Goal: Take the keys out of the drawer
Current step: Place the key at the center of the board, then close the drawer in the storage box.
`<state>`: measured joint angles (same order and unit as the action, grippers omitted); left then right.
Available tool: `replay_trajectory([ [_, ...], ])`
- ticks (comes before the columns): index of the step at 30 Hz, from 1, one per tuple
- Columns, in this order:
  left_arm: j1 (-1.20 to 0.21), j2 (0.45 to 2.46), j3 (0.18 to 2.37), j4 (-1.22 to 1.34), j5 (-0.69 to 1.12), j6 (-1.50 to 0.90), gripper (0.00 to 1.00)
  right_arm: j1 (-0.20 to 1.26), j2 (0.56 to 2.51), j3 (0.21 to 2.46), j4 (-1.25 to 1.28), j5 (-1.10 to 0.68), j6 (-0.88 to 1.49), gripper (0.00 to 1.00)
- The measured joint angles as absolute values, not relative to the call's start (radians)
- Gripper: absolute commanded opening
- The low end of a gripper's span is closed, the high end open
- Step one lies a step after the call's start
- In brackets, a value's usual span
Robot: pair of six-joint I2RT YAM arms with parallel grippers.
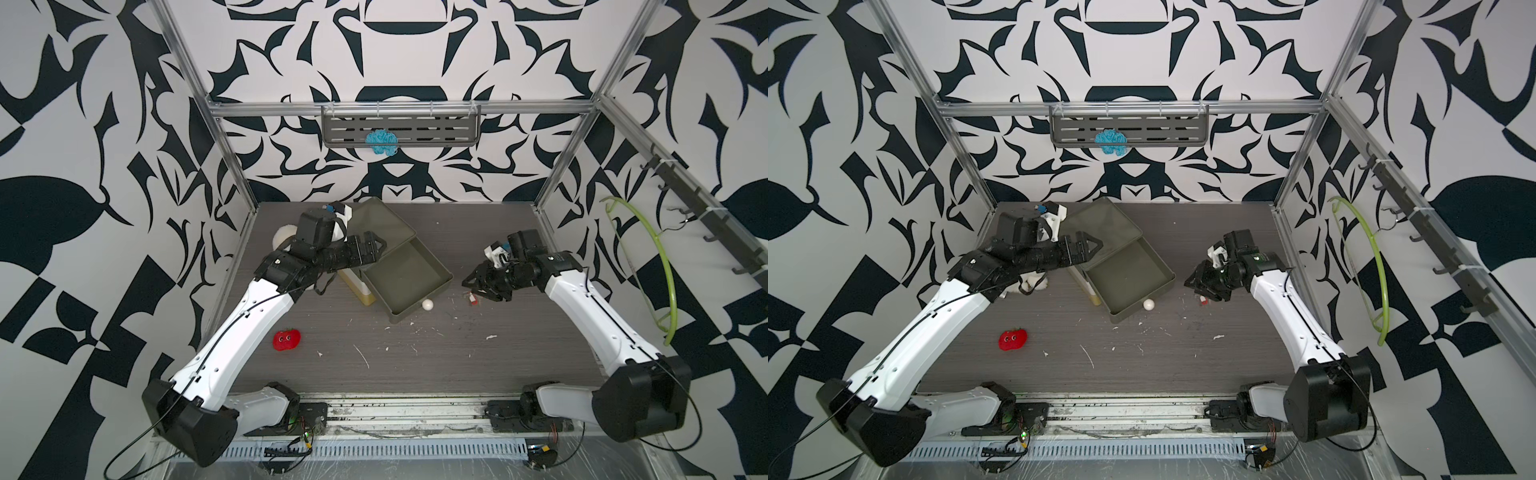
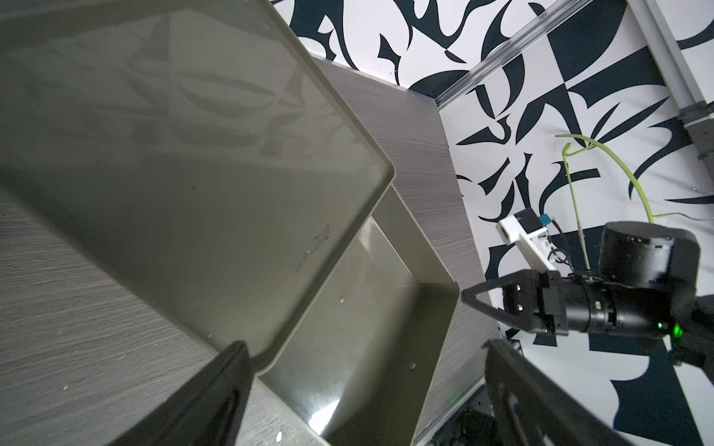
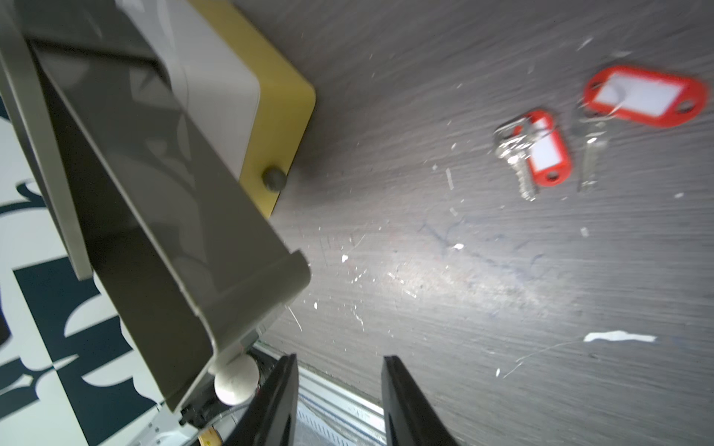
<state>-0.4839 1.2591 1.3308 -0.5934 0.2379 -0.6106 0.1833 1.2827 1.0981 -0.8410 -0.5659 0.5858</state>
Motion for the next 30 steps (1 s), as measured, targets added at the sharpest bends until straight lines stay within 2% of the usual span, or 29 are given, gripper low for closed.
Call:
replay_trajectory([
  [6, -0.418, 1.377, 1.398, -0.638, 0.360, -0.641, 0.99, 0.278, 1.271, 1.090, -0.855, -0.529, 0.627, 0.40],
  [14, -0.399, 1.490, 1.478, -0.655, 0.439, -0.657, 0.99, 0.350, 1.277, 1.064, -0.817, -0.498, 0.700, 0.40],
  [30, -0.399, 1.552, 1.489, -0.655, 0.496, -0.658, 0.99, 0.406, 1.346, 1.063, -0.698, -0.459, 0.825, 0.39],
])
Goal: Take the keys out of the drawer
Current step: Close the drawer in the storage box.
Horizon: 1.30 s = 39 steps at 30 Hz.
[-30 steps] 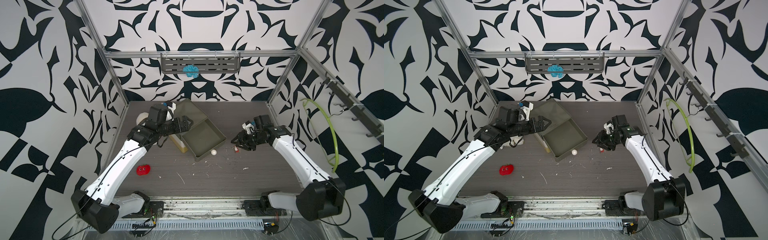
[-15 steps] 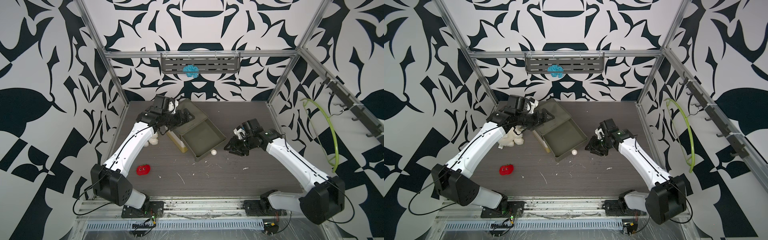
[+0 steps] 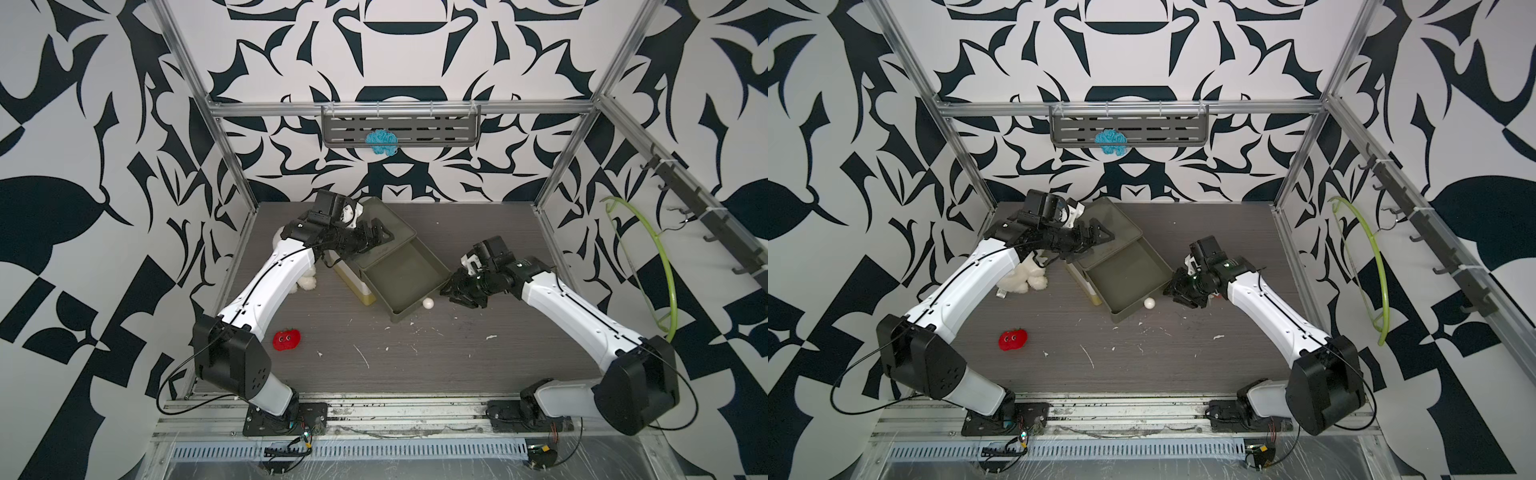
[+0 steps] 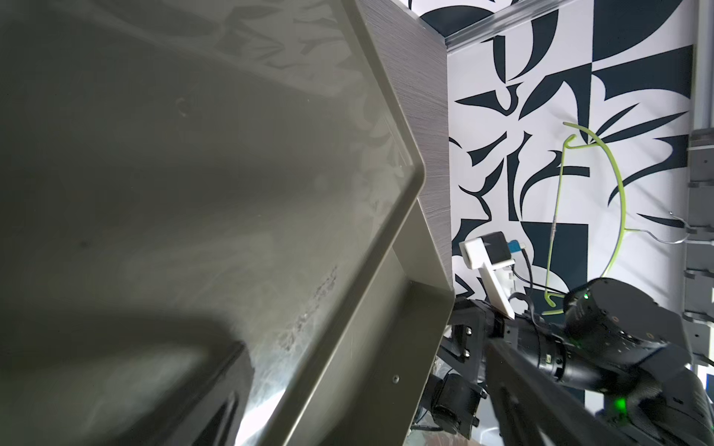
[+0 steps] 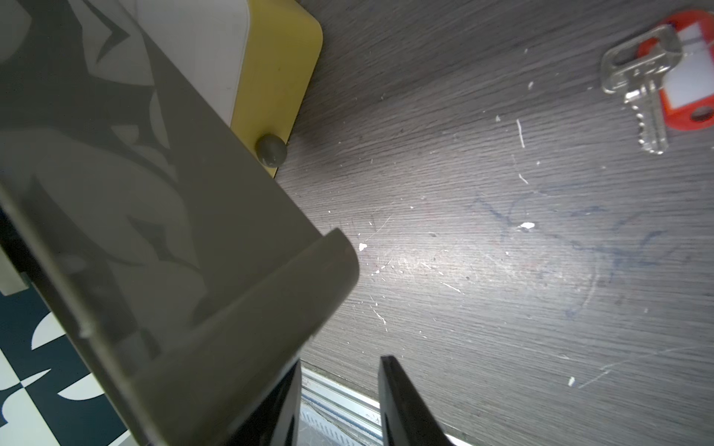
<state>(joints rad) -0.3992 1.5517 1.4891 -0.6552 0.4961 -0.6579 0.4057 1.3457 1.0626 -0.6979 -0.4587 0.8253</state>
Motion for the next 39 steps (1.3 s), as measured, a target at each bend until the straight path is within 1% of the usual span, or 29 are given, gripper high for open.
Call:
replay_trajectory([
  [27, -0.399, 1.523, 1.452, -0.629, 0.512, -0.654, 0.99, 0.441, 1.418, 1.063, -0.499, -0.469, 0.955, 0.39],
  [33, -0.399, 1.463, 1.422, -0.628, 0.490, -0.654, 0.99, 0.447, 1.435, 1.071, -0.486, -0.471, 0.965, 0.39],
  [39, -0.399, 1.343, 1.338, -0.609, 0.445, -0.653, 0.99, 0.454, 1.477, 1.104, -0.483, -0.471, 0.967, 0.39],
])
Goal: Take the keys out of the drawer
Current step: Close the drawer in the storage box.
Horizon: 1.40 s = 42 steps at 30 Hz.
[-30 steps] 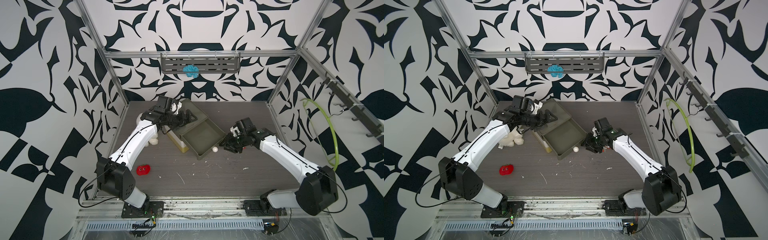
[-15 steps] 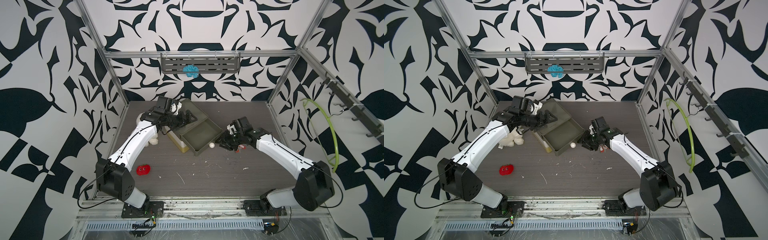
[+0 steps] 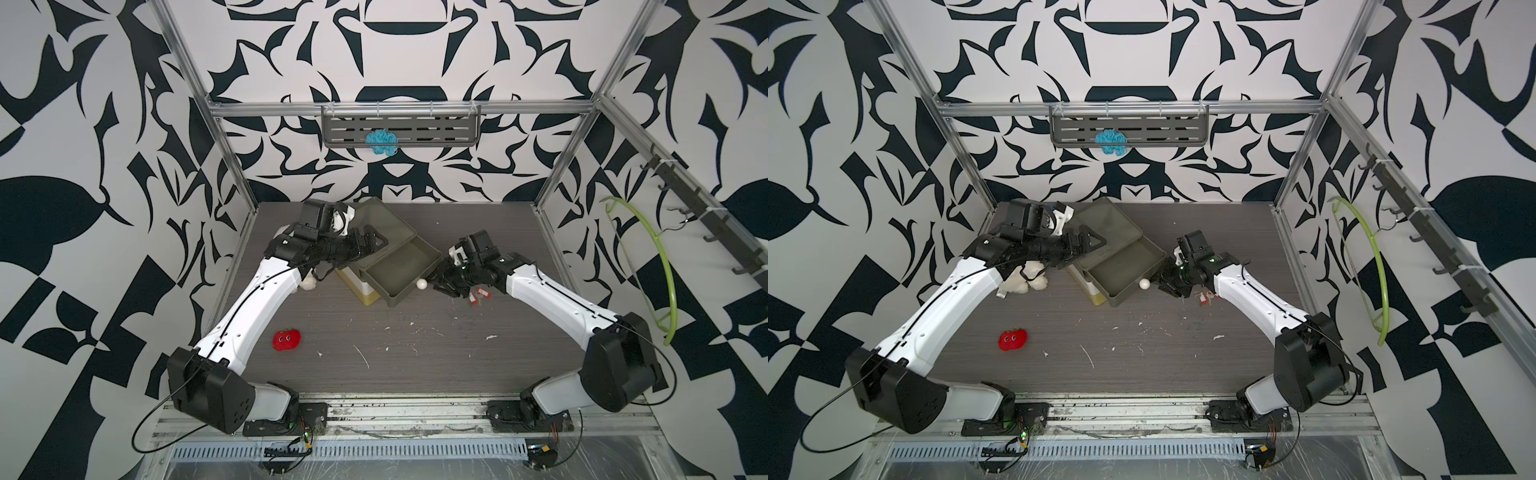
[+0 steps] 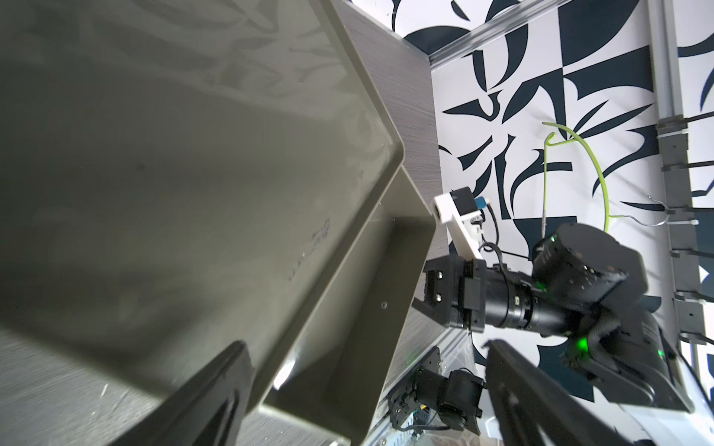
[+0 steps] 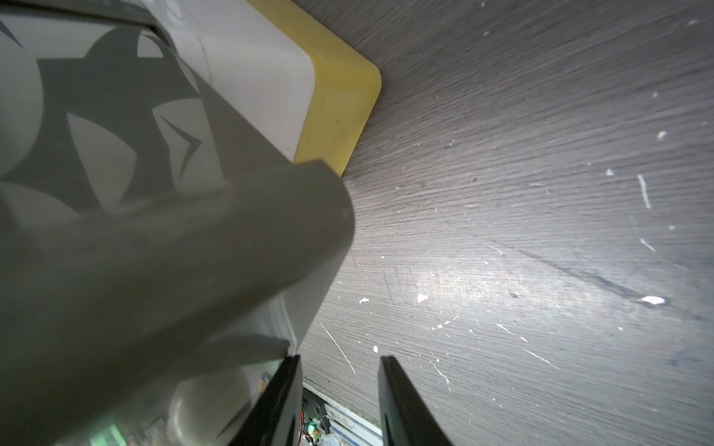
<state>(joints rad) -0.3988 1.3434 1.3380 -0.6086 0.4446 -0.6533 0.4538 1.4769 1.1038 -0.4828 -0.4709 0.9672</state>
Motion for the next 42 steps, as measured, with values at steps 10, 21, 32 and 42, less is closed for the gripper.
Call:
replay_trajectory([
  [10, -0.397, 1.094, 1.142, -0.567, 0.342, -0.656, 0.99, 0.474, 1.552, 1.171, -0.468, -0.475, 0.970, 0.39],
  [21, -0.397, 0.899, 0.936, -0.517, 0.265, -0.719, 0.99, 0.481, 1.624, 1.237, -0.420, -0.487, 0.970, 0.39],
  [32, -0.397, 0.841, 0.873, -0.508, 0.235, -0.771, 0.99, 0.487, 1.689, 1.287, -0.402, -0.503, 0.970, 0.39],
  [42, -0.397, 0.833, 0.873, -0.505, 0.226, -0.768, 0.99, 0.502, 1.736, 1.335, -0.384, -0.511, 0.979, 0.39],
])
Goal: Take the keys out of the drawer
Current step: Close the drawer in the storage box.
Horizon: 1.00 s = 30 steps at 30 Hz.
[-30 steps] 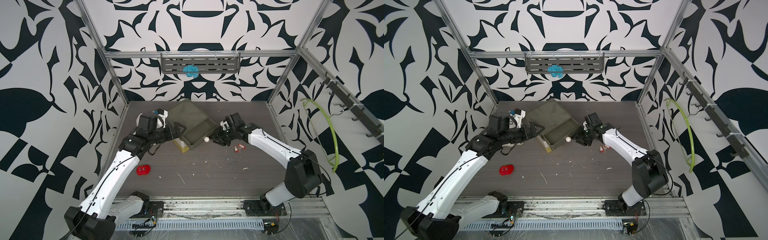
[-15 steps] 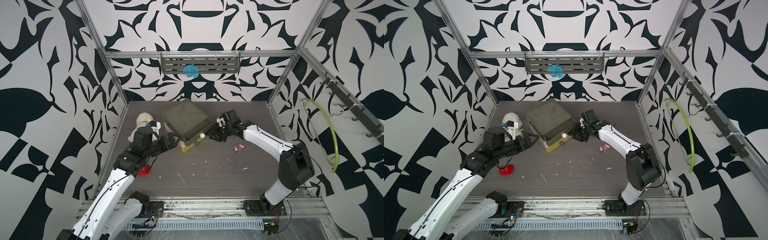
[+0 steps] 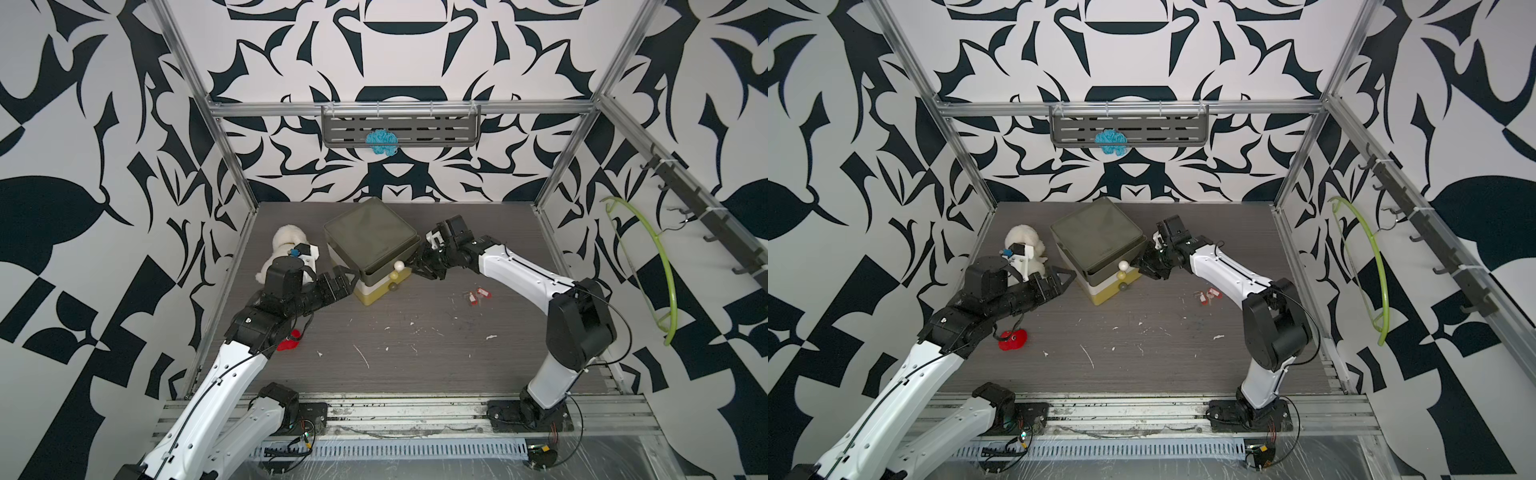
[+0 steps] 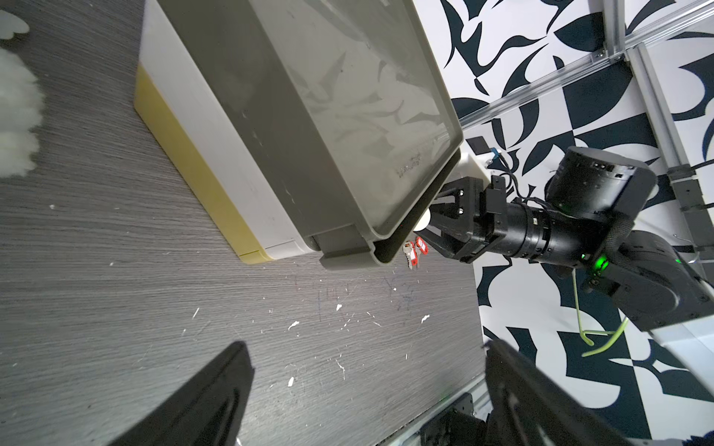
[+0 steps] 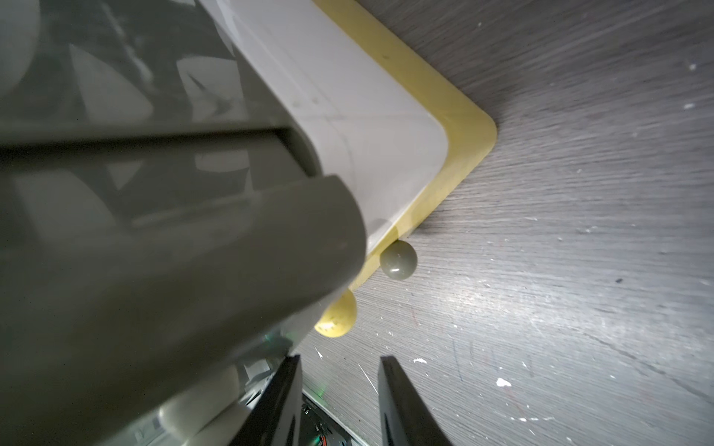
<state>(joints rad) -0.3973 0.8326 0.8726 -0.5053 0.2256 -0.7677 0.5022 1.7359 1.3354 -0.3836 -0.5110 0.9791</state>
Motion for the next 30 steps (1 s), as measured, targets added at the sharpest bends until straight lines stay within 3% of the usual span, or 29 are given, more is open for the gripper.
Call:
replay_trajectory([
  [23, -0.397, 0.861, 0.861, -0.434, 0.210, -0.669, 0.99, 0.558, 1.780, 1.383, -0.365, -0.459, 1.000, 0.40],
  [30, -0.397, 0.867, 0.862, -0.340, 0.162, -0.654, 0.99, 0.567, 1.756, 1.378, -0.379, -0.383, 1.000, 0.44],
])
